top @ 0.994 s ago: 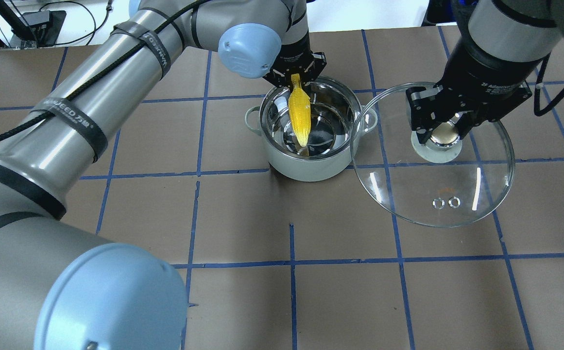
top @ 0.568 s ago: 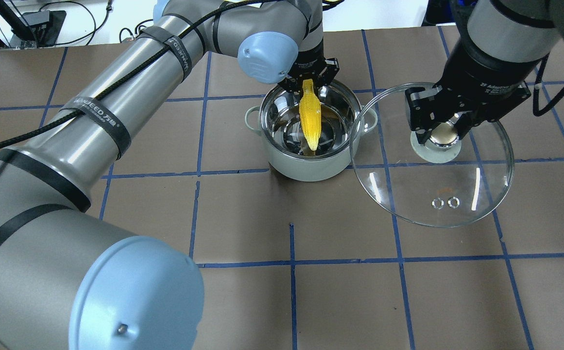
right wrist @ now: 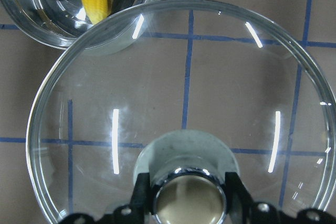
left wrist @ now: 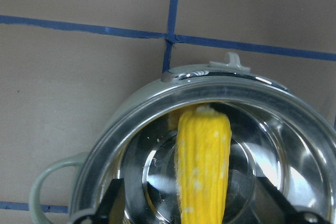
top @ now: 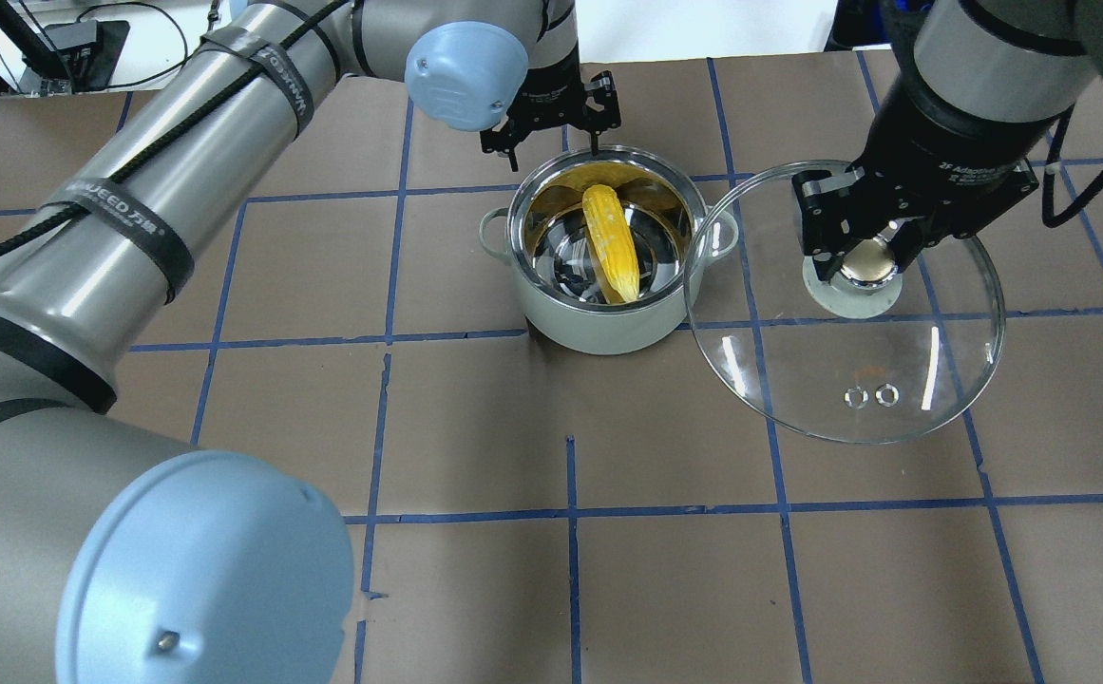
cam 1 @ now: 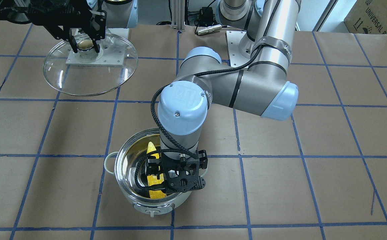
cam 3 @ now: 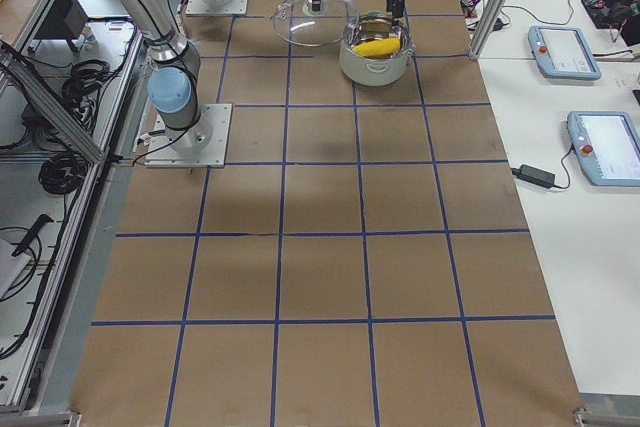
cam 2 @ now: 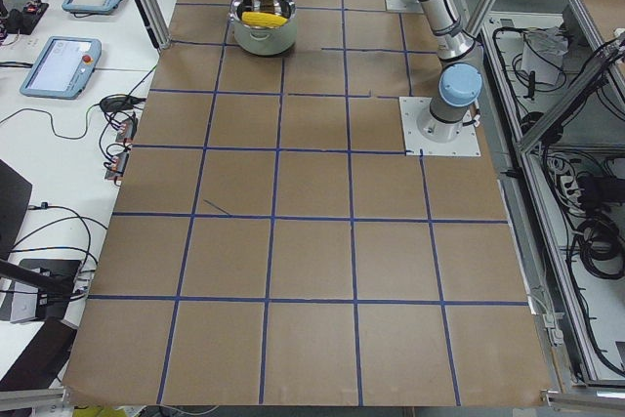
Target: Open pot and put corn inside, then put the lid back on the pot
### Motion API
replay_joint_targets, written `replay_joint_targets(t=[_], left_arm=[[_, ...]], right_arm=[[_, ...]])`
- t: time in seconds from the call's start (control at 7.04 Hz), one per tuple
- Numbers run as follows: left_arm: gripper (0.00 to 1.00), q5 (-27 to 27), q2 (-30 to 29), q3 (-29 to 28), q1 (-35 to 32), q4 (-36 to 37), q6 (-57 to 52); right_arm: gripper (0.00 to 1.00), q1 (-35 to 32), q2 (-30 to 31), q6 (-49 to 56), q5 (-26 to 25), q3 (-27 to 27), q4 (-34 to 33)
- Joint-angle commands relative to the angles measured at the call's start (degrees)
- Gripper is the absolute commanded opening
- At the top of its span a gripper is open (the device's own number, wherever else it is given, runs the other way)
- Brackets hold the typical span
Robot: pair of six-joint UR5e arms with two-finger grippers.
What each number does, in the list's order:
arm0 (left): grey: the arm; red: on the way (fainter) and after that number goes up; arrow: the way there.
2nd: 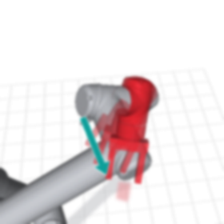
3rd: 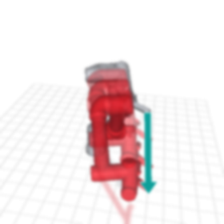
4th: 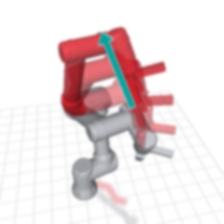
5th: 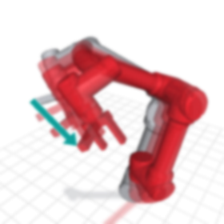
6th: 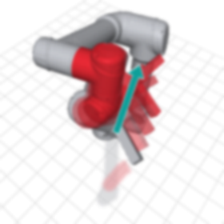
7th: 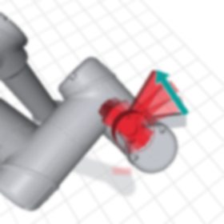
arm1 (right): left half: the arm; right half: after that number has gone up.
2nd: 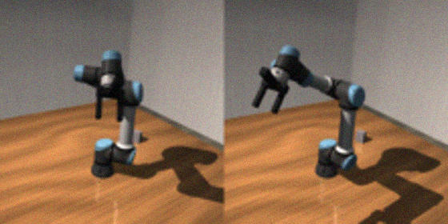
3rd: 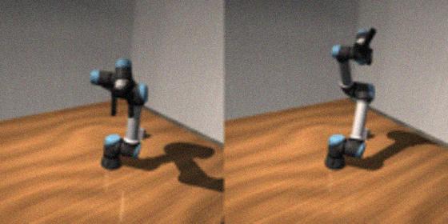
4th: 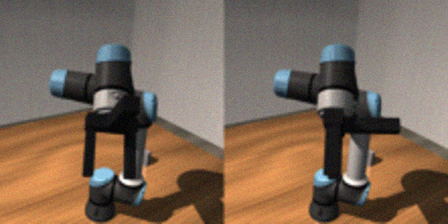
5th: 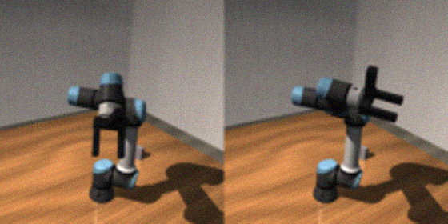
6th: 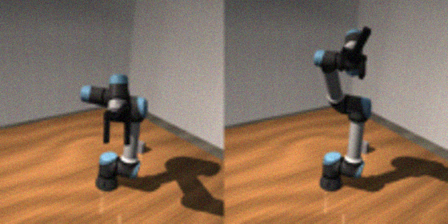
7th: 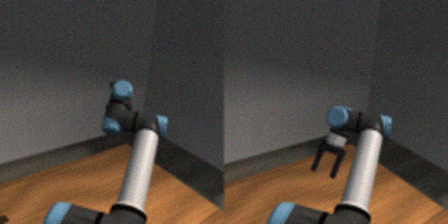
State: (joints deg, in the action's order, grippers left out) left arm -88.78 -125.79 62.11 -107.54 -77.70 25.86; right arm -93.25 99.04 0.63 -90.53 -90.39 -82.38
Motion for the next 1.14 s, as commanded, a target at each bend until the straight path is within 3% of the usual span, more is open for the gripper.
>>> replay_joint_targets(t=[0.0,0.28,0.57,0.85,0.99], left_arm=[[1.0,-0.25,4.47,0.56,2.85,-4.53,-2.64],[1.0,-0.34,12.45,5.53,8.64,-10.61,-14.04],[1.0,-4.0,25.09,18.16,13.03,-10.37,-21.95],[1.0,-4.03,36.35,25.84,15.6,-11.94,-23.75],[1.0,-4.03,38.93,28.13,15.61,-12.12,-23.75]], right_arm=[[0.1,-0.09,-0.25,-0.01,0.0,0.3,-0.49],[0.1,-0.44,-3.31,-0.89,1.13,1.0,-4.17],[0.1,-0.79,-7.61,-0.89,4.3,3.36,-3.93],[0.1,-4.11,-14.37,-1.85,4.22,7.48,-3.13],[0.1,-5.52,-18.84,-3.95,4.22,10.55,-3.22]])
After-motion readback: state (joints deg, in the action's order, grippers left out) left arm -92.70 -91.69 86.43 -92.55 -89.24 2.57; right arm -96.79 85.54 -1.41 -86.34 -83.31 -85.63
